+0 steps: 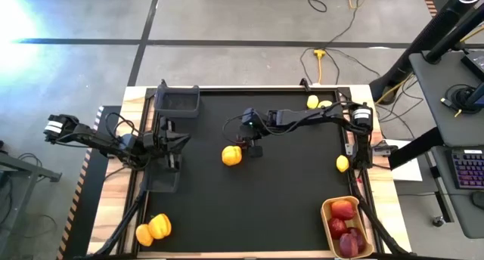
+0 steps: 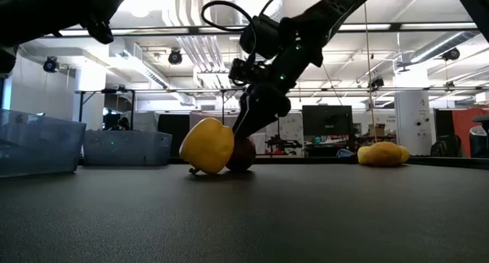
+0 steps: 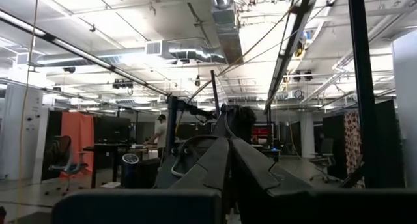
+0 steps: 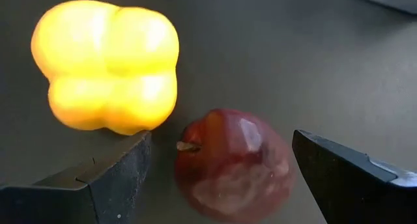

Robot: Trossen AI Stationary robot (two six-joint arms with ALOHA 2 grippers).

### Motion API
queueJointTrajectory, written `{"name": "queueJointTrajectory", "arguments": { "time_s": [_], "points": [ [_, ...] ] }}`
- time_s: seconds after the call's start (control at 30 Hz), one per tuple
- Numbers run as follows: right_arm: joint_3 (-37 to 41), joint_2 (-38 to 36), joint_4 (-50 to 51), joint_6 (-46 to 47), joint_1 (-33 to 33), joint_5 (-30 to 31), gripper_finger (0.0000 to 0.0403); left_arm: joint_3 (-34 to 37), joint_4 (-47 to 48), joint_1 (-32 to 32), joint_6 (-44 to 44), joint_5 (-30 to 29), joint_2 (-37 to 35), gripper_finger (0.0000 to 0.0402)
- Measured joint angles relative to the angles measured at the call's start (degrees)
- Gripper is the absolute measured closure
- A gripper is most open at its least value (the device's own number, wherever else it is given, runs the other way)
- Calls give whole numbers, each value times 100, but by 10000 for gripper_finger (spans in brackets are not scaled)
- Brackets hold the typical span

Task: Sort produce into baskets
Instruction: Put the apple into the yellow bin

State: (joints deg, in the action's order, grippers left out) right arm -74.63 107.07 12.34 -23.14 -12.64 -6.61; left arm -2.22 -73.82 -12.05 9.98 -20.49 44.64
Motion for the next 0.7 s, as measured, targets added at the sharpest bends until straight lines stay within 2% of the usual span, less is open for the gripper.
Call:
{"name": "queueJointTrajectory", "arguments": {
  "time_s": [0.23,0.47,0.6,0.7],
  "points": [
    [1,418,-296,2,23,-232,39,0,-115,0,-147,-2,-5,401],
    [-264,818,99,284,90,45,39,0,-121,0,-195,-2,0,401],
    [-284,781,157,405,100,96,40,0,-121,7,-186,-6,-4,401],
    [-280,646,345,559,103,354,53,0,-120,7,-160,-5,-4,401]
  ]
}}
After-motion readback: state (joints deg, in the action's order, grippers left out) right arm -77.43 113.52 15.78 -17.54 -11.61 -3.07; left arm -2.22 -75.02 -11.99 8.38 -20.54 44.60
